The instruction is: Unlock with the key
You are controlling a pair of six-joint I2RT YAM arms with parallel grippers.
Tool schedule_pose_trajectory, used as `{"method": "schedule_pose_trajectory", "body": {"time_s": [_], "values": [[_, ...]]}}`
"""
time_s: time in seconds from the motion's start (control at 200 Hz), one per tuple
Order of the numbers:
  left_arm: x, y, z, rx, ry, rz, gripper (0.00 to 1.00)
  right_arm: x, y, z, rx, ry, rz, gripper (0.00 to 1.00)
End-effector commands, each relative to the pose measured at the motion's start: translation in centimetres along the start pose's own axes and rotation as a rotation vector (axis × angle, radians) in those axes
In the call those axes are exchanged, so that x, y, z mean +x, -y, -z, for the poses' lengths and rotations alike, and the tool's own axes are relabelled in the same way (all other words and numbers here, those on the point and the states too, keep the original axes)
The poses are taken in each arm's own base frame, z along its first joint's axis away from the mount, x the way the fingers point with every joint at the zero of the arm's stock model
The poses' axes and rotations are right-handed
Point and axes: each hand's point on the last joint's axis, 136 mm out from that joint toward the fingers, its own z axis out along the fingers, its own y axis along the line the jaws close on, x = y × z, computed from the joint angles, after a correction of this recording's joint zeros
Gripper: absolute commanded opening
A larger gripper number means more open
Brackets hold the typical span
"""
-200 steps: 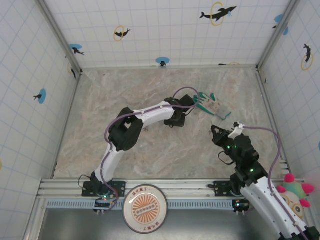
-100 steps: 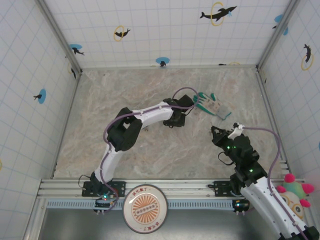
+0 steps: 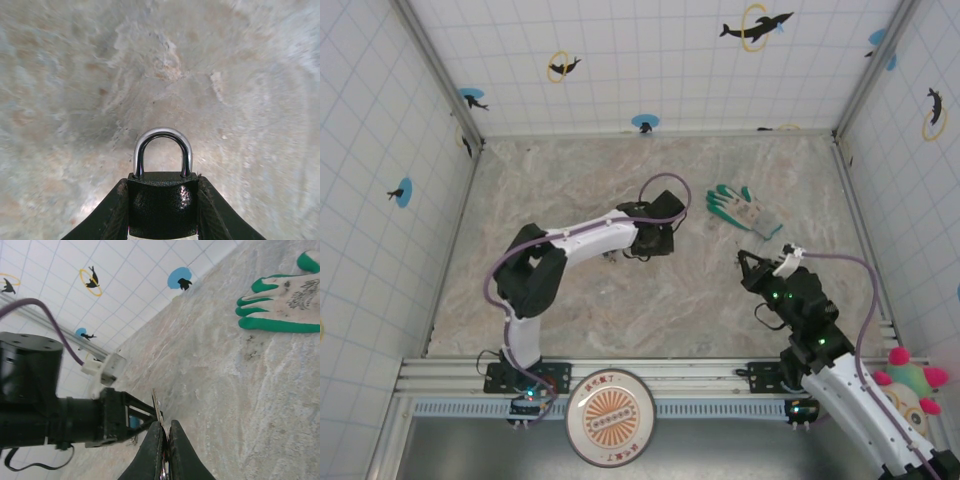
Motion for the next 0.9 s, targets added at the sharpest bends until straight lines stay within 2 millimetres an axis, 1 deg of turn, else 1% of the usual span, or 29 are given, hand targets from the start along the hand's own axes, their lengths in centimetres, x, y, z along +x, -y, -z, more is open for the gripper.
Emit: {"method": "schedule_pose_trajectory", "body": {"time_s": [0.0,0.175,0.335,0.485,0.596,0.606,0.631,0.716,0.891], "values": [[-1.2,-0.1,2.6,0.050,0.072,0.077,0.11,0.1,-0.6,-0.4,-0.044,0.022,0.027,0.00],[-1.1,-1.4,4.5,0.051,0.109,0.116,0.11,0.8,-1.9,-0.8,-0.088,0.013,0.048,0.00],[-1.1,-2.0,5.8,0.073,0.131,0.153,0.12,1.6,-2.8,-1.3,-0.097,0.011,0.081,0.00],[-1.5,-1.7,7.0,0.133,0.138,0.198,0.13,2.7,-4.1,-1.9,-0.125,0.004,0.124,0.00],[-2.1,-1.2,8.5,0.182,0.160,0.240,0.13,3.2,-5.0,-2.4,-0.140,0.005,0.151,0.00],[-1.6,-1.6,8.2,0.171,0.151,0.242,0.13,3.2,-5.2,-2.5,-0.146,0.007,0.152,0.00],[-1.5,-1.6,8.3,0.176,0.152,0.251,0.13,3.3,-5.4,-2.6,-0.149,0.008,0.157,0.00],[-1.8,-1.6,9.4,0.200,0.173,0.288,0.13,3.7,-6.1,-3.1,-0.154,0.004,0.181,0.00],[-2.0,-1.8,10.9,0.229,0.199,0.336,0.13,4.5,-7.8,-4.2,-0.185,-0.006,0.208,0.00]]}}
